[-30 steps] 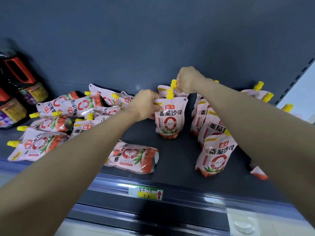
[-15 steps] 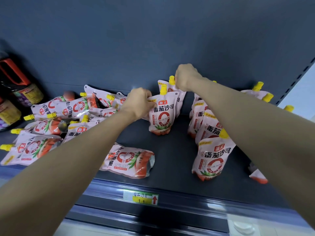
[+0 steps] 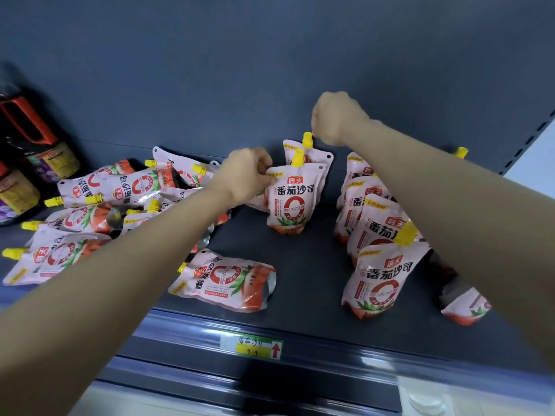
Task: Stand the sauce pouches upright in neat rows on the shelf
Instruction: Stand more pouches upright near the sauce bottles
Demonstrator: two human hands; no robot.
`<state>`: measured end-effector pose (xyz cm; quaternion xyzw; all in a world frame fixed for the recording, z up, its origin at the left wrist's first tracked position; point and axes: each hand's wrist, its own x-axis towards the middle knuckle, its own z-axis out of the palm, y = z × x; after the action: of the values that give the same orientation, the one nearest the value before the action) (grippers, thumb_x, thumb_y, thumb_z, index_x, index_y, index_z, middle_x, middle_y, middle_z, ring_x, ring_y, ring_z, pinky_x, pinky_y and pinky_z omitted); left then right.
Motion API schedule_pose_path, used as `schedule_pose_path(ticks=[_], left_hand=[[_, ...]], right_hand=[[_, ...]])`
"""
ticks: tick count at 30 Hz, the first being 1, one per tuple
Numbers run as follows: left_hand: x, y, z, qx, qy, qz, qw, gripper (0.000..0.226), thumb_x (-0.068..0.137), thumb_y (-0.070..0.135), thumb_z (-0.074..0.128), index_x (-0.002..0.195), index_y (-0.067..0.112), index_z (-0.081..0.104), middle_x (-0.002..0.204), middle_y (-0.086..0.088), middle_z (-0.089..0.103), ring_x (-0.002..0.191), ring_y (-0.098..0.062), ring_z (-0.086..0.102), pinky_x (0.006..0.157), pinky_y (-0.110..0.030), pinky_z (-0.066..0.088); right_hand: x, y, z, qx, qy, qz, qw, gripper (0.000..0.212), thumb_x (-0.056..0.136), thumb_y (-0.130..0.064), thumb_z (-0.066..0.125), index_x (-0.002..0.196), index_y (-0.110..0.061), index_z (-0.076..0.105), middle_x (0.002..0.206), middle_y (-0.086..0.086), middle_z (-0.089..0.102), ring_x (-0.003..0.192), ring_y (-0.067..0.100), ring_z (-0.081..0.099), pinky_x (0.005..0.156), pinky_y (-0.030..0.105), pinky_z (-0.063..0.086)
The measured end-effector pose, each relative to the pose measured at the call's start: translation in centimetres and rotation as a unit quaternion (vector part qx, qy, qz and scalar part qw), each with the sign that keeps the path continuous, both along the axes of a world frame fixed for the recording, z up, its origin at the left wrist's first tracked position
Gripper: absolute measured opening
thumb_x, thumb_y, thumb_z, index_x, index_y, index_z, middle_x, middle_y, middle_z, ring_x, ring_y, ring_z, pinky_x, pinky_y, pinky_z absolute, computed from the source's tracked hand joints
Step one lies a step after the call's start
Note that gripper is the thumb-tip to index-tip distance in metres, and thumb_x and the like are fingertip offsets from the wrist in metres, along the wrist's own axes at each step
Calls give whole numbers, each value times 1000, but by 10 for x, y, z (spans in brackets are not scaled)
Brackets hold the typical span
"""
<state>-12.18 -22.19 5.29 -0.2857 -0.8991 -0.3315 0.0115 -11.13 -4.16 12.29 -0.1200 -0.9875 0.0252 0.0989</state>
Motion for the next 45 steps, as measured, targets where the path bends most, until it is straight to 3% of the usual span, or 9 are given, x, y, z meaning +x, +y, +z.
schedule_pose_path(ticks=[2, 7, 19, 22, 27, 31, 38, 43, 45], left_hand=[[0, -12, 8, 3, 21, 2, 1000, 28, 79, 16, 68, 106, 10, 62, 92, 0, 59, 83, -18, 57, 76, -27, 45], [-2, -59, 17, -17, 66, 30, 997, 26, 78, 14, 68, 103, 9, 63, 95, -5, 64, 81, -20, 57, 75, -27, 43], [9, -170, -32, -104, 3, 84, 991, 33, 78, 15, 71, 109, 8, 63, 105, -10, 66, 84, -16, 54, 74, -24, 41], [8, -185, -39, -109, -9, 89, 990, 32, 79, 15, 70, 109, 8, 63, 107, -11, 66, 86, -18, 54, 75, -27, 43], [0, -204, -48, -167, -36, 131, 977, 41, 80, 24, 69, 115, 6, 57, 118, -14, 60, 104, -30, 57, 87, -39, 48], [-5, -213, -56, -205, -90, 162, 961, 58, 79, 41, 68, 122, 5, 51, 121, -15, 57, 108, -31, 54, 87, -39, 47], [-18, -208, -60, -247, -133, 150, 948, 70, 80, 54, 60, 127, 5, 43, 123, -14, 57, 109, -30, 53, 83, -38, 45], [-21, -208, -61, -269, -154, 120, 943, 55, 75, 67, 53, 77, 12, 51, 93, -9, 61, 84, -25, 54, 79, -35, 42], [-22, -210, -61, -253, -179, 108, 945, 58, 74, 68, 53, 80, 10, 56, 96, -9, 65, 89, -27, 58, 83, -36, 46]], right_hand=[[5, -14, 8, -3, 37, 15, 999, 22, 84, 0, 52, 101, 0, 67, 104, 20, 64, 95, 37, 62, 79, 36, 52], [22, -72, 16, -16, 62, 108, 992, 18, 83, -6, 55, 95, -4, 69, 104, 17, 69, 97, 37, 64, 86, 41, 54], [14, -177, -96, -69, -368, 202, 905, 38, 79, -42, 73, 91, -7, 63, 92, 4, 60, 82, 21, 56, 76, 31, 49], [12, -183, -114, -30, -412, 190, 890, 56, 76, -47, 72, 116, -10, 61, 103, 0, 55, 93, 21, 57, 79, 32, 52], [11, -190, -125, -22, -420, 175, 890, 72, 73, -48, 75, 128, -7, 54, 109, 1, 59, 100, 24, 58, 90, 35, 52], [13, -194, -130, -24, -399, 162, 902, 60, 73, -48, 74, 116, -8, 59, 80, -6, 52, 78, 18, 54, 68, 30, 48], [26, -195, -128, -17, -403, 127, 906, 83, 66, -56, 75, 130, -11, 49, 124, 4, 59, 103, 26, 60, 90, 37, 52], [32, -197, -131, -72, -398, 94, 910, 73, 65, -41, 83, 125, -14, 51, 117, 2, 61, 97, 25, 64, 84, 37, 57], [33, -197, -130, -100, -393, 83, 910, 63, 68, -36, 82, 120, -13, 54, 105, 1, 63, 92, 24, 66, 75, 33, 59]])
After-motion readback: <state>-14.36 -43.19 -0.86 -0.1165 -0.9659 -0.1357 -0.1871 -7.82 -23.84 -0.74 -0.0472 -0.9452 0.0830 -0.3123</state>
